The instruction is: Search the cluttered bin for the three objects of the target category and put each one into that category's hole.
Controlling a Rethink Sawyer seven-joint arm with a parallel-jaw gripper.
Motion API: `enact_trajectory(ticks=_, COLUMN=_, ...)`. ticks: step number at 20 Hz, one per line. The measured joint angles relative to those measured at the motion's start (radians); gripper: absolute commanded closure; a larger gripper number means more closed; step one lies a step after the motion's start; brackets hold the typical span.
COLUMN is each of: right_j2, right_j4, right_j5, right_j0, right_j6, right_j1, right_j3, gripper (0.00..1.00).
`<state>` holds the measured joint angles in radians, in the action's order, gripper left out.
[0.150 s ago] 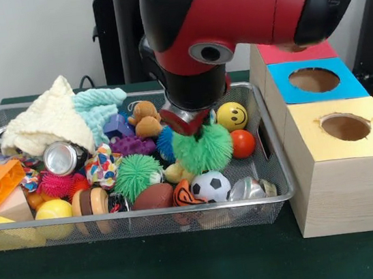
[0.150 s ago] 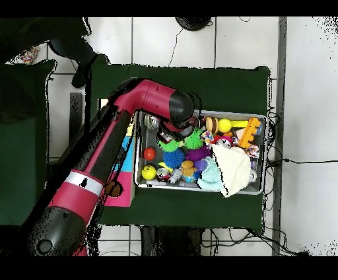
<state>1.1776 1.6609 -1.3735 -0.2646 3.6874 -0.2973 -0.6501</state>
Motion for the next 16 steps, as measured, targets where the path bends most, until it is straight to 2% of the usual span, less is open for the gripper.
enact_trajectory(ticks=4, right_j2=-0.002, right_j4=-0.034, right_j5=0.045, right_j0=0.000, right_j6=0.000, right_j1=0.008, right_j3=0.000, gripper=1.00)
enact_trajectory(ticks=16, right_j2=-0.002, right_j4=-0.052, right_j5=0.053, right_j0=0.006, right_j6=0.000, right_j1=0.017, right_j3=0.003, gripper=1.00)
